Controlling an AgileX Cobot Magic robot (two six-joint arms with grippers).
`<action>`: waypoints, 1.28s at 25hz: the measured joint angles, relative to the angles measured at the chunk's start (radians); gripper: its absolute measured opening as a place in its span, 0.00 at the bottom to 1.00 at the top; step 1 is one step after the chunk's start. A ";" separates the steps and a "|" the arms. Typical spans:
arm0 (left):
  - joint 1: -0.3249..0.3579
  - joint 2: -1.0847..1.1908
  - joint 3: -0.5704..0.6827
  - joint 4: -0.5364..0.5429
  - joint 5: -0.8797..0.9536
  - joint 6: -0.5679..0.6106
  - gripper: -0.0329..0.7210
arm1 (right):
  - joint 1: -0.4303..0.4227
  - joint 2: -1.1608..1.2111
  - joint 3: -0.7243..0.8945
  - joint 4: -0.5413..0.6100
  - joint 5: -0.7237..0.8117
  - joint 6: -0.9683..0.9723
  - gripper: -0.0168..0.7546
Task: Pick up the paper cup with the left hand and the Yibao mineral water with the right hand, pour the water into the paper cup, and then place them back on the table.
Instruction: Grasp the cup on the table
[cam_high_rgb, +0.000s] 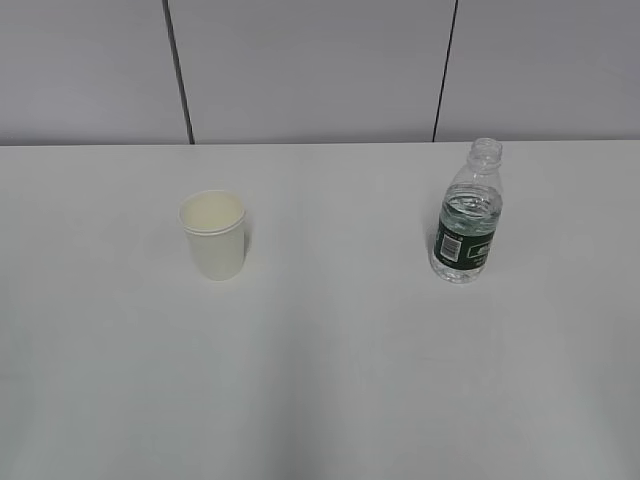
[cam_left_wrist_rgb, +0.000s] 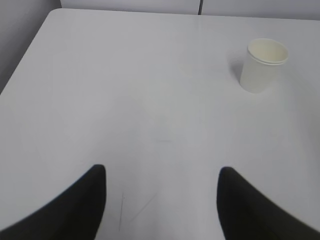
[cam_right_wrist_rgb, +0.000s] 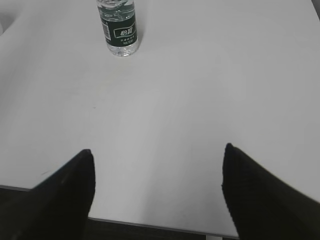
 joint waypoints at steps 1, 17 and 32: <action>0.000 0.000 0.000 0.000 0.000 0.000 0.62 | 0.000 0.000 0.000 0.000 0.000 0.000 0.78; 0.000 0.000 0.000 0.000 0.000 0.000 0.62 | 0.000 0.000 0.000 0.000 0.000 0.000 0.78; 0.000 0.000 0.000 -0.004 0.000 0.000 0.62 | 0.000 0.000 0.000 0.000 0.000 0.000 0.78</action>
